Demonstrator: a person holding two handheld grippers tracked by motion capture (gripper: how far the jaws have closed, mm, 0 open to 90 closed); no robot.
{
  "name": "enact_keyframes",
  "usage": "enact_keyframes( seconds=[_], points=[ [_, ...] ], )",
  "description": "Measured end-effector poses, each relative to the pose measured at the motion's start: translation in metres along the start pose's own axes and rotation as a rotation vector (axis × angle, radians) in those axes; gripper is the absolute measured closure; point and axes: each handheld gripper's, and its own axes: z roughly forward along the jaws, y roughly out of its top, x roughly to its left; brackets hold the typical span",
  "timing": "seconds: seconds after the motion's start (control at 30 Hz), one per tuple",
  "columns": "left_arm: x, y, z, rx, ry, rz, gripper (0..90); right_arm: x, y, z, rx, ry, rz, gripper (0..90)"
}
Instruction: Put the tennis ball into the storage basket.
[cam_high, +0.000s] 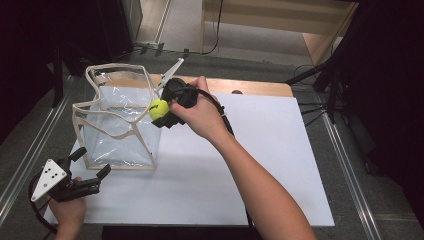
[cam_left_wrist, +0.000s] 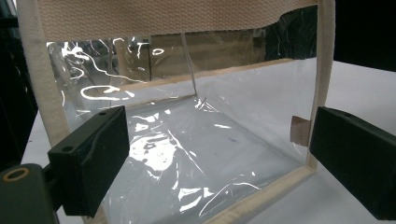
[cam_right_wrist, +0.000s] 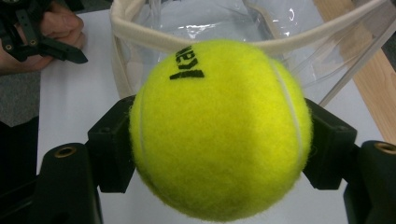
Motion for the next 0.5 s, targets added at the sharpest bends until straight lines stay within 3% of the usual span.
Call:
enact_keyframes(
  seconds=[0.5],
  points=[
    [0.000,0.000,0.000,-0.002,0.000,-0.003,5.4,-0.005,0.021,-0.014,-0.015,0.008,0.000,24.0]
  ],
)
